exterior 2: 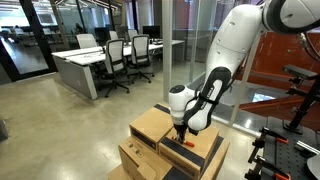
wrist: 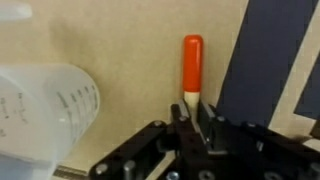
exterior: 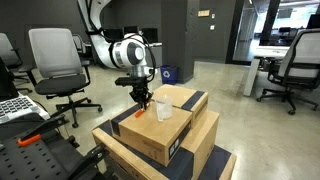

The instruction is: Put the marker inside the cup

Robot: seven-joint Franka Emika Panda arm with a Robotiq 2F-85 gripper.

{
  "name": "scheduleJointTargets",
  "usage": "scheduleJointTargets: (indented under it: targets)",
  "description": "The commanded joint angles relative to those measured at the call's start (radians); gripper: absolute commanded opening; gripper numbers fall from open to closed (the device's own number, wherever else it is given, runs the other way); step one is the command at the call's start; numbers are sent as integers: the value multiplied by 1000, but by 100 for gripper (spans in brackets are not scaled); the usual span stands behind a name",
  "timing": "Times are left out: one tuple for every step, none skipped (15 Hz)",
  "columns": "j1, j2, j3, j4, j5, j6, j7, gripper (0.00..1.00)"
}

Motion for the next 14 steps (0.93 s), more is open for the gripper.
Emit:
scheduleJointTargets:
  targets:
    - [8,6,-1,-1,17,5,-13,4]
    - [9,5,-2,-1,16,5,-12,4]
    - [10,3,-3,-3,15,6,-12,4]
    - [17,0,-8,-6,12,9,-7,4]
    - [19,-2,-10,-7,10,11,-6,4]
    - [21,-3,-11,-9,10,13,-4,4]
    - [24,-4,-12,-10,9,14,-3,4]
    - [26,-5,-12,-11,8,14,-3,4]
    - [29,-5,-14,-11,7,15,-2,4]
    - [31,-6,-15,-12,7,15,-1,4]
    - [34,-8,-17,-14,6,18,1,4]
    - [34,-11,-17,-19,6,27,1,4]
    - [45,-39,-26,-72,0,59,13,4]
    - [52,-51,-34,-92,-3,71,19,4]
